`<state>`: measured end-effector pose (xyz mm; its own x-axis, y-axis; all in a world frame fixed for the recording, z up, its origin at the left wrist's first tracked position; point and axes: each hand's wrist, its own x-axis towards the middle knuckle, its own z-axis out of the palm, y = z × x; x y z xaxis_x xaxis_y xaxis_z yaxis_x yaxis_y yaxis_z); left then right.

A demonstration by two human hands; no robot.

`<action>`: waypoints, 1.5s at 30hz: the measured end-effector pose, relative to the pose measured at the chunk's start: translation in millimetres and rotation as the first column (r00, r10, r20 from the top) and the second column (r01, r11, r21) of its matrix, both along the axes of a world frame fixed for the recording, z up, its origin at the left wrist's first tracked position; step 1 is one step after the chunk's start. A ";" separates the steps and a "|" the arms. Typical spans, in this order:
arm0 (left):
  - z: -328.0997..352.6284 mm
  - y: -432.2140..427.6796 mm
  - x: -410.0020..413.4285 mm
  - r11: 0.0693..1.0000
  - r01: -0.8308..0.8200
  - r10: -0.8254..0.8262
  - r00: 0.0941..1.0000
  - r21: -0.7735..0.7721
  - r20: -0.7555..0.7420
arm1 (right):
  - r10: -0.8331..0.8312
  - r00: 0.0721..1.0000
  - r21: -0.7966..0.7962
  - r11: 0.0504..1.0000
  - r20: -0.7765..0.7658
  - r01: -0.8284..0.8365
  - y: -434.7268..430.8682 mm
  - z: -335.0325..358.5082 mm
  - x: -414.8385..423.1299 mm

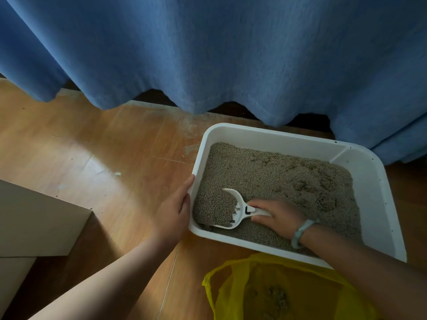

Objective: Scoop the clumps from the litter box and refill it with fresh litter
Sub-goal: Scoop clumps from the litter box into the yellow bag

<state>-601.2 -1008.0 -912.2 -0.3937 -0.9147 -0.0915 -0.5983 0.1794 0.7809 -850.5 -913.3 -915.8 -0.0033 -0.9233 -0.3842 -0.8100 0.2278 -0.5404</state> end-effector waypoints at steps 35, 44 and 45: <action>26.3 26.0 -2.7 0.973 0.203 -0.223 0.949 0.109 0.221 | -0.234 0.970 -0.088 0.970 -0.063 0.228 58.9 44.0 -33.6; 23.4 36.8 -4.4 0.987 0.160 -0.157 0.953 0.012 0.260 | -0.155 0.963 -0.052 0.988 -0.219 0.147 75.0 45.2 -32.2; 23.0 38.0 -5.0 0.988 0.153 -0.150 0.953 0.008 0.263 | -0.155 0.964 -0.052 0.988 -0.216 0.148 75.7 45.3 -32.9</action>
